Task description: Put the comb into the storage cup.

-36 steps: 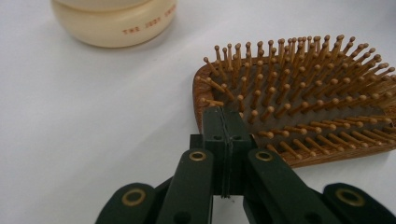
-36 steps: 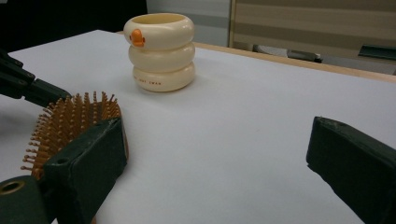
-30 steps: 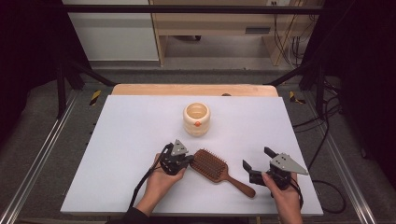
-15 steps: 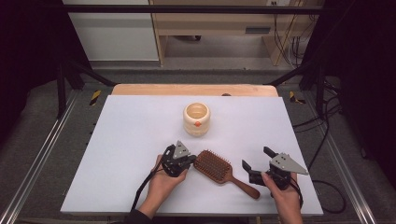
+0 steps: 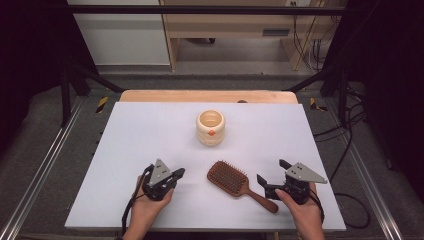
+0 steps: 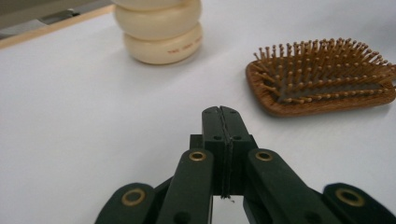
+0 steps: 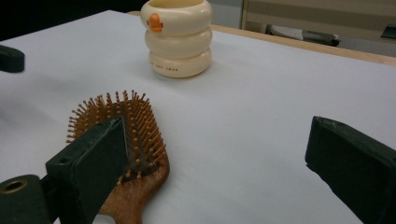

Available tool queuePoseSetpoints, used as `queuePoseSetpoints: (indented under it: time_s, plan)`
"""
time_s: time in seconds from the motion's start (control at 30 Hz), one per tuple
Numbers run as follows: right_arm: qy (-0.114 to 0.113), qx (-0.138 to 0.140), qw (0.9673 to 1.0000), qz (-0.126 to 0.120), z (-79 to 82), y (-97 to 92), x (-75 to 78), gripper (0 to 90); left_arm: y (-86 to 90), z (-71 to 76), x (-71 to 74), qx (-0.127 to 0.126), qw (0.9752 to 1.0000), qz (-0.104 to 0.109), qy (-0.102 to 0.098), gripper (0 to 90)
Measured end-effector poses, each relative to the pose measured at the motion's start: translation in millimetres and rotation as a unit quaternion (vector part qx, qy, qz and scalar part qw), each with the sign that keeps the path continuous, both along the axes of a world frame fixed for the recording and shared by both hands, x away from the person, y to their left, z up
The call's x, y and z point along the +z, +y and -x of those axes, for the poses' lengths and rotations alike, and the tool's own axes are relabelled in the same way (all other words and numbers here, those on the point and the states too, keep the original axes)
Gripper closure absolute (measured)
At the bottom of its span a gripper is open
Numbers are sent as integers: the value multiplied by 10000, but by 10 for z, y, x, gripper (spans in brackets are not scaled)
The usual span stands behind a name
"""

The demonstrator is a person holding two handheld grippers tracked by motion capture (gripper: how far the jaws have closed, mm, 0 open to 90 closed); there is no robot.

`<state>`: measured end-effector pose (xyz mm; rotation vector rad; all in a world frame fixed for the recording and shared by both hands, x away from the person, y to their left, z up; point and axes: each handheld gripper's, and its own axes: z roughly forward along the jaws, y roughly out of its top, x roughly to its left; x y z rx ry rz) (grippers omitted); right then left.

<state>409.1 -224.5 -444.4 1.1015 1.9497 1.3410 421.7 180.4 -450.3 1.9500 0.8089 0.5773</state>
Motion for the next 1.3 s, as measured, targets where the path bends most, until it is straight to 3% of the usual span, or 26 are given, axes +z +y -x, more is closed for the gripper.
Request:
queuePoseSetpoints:
  time_s: [0.13, 0.23, 0.27, 0.3, 0.37, 0.5, 0.7, 0.77, 0.9, 1.3]
  plan:
    - [56, 2, 9999, 146, 6, 81, 10, 66, 168, 94, 72, 218, 9993, 55, -298, 757]
    - [74, 105, 9992, 376, 4, 126, 9, 68, 293, 144, 95, 415, 9978, 255, -459, 532]
    - [141, 206, 9986, 458, 10, 151, 26, 69, 332, 156, 96, 493, 9971, 307, -497, 399]
    - [141, 206, 9986, 458, 10, 151, 26, 69, 365, 166, 96, 606, 9961, 340, -540, 399]
    - [215, 293, 9981, 506, 20, 183, 40, 76, 429, 170, 96, 774, 9949, 343, -557, 251]
    - [458, 485, 9952, 717, 9, 260, 48, 94, 554, 123, 88, 1028, 9918, 523, -548, 81]
    - [816, 673, 9900, 930, -20, 381, 43, 111, 701, 48, 35, 1187, 9888, 719, -545, 53]
    - [901, 738, 9869, 1120, -23, 401, 48, 111, 736, 36, 32, 1229, 9876, 764, -603, 45]
    - [1064, 793, 9844, 1158, -24, 389, 35, 109, 788, 6, 18, 1310, 9858, 867, -584, 42]
    - [1531, 1057, 9732, 1350, 34, 365, 12, 110, 803, -21, -3, 1288, 9865, 837, -570, 31]
